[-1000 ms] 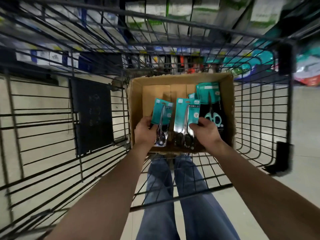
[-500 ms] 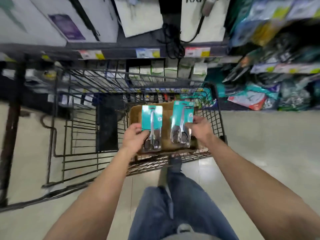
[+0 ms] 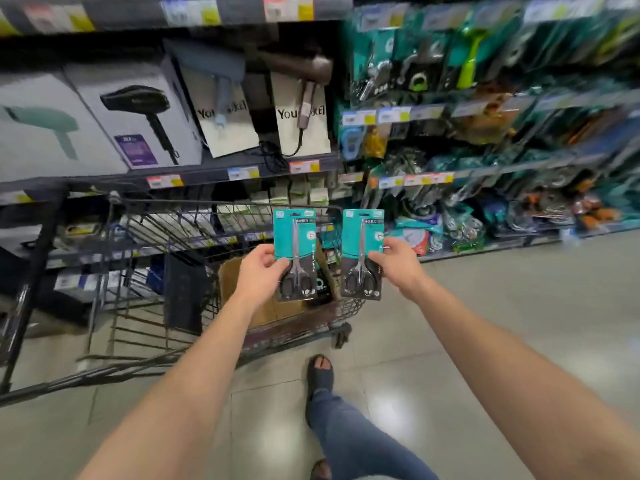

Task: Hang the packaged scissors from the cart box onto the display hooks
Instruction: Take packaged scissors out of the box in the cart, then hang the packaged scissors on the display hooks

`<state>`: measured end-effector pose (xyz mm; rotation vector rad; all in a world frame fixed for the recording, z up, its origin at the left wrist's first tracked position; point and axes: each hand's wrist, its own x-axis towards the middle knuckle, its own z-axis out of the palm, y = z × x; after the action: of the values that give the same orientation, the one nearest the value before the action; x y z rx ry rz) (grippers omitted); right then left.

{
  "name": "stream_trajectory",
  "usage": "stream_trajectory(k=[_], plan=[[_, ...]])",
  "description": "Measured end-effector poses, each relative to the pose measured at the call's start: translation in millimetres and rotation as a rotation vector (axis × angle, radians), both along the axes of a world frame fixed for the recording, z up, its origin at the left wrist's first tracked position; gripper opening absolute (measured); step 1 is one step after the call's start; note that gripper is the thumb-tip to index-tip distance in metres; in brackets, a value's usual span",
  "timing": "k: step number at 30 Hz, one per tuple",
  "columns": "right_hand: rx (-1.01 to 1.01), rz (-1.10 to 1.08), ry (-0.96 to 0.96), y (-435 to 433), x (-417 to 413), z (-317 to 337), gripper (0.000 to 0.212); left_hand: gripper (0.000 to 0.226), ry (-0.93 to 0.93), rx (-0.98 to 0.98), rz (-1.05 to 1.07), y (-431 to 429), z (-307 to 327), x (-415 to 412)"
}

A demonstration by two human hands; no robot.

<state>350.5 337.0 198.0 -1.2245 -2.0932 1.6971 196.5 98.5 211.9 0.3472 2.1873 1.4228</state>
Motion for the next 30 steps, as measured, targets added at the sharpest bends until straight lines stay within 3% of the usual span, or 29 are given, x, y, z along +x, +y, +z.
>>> stream_trajectory(k=[14,30], plan=[[0.259,-0.217,0.157,67,150,158,0.023,0.023,0.182,0.182,-0.253,119,145,115],[0.364,-0.276,0.222,287,328,240,0.017,0.020,0.274,0.257,-0.344,362,224,269]])
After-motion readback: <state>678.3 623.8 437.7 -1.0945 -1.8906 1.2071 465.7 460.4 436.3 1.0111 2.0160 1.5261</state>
